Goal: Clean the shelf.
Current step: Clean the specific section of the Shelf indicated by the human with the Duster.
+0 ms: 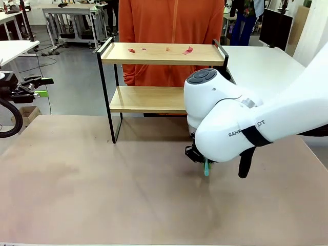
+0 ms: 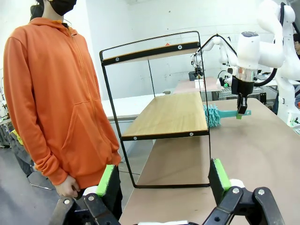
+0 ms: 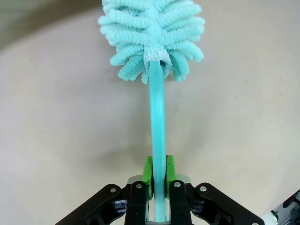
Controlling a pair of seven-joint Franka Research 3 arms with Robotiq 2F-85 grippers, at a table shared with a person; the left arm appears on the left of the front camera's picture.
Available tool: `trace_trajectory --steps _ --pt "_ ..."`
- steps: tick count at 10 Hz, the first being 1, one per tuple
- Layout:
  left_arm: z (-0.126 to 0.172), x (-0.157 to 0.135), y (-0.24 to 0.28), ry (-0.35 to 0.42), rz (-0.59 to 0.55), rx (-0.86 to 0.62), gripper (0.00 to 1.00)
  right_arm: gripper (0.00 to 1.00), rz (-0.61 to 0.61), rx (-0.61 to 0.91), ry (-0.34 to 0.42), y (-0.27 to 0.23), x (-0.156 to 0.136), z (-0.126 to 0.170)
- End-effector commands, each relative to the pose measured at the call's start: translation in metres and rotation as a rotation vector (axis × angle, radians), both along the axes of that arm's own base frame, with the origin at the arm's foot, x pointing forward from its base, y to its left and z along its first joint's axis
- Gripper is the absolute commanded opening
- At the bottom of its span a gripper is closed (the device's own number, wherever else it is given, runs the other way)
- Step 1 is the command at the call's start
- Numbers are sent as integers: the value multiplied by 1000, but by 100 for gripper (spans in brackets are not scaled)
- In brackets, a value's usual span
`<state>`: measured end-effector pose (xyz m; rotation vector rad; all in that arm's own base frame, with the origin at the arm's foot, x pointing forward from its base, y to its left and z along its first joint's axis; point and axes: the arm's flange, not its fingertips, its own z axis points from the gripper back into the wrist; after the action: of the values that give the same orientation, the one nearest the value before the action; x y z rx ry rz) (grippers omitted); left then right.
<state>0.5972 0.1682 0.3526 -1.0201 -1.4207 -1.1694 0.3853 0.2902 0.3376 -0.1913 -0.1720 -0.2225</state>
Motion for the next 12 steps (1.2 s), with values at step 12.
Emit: trace_trajectory --steps 12 --pt "3 -3 0 -9 -3 6 100 13 192 136 -100 -50 -36 45"
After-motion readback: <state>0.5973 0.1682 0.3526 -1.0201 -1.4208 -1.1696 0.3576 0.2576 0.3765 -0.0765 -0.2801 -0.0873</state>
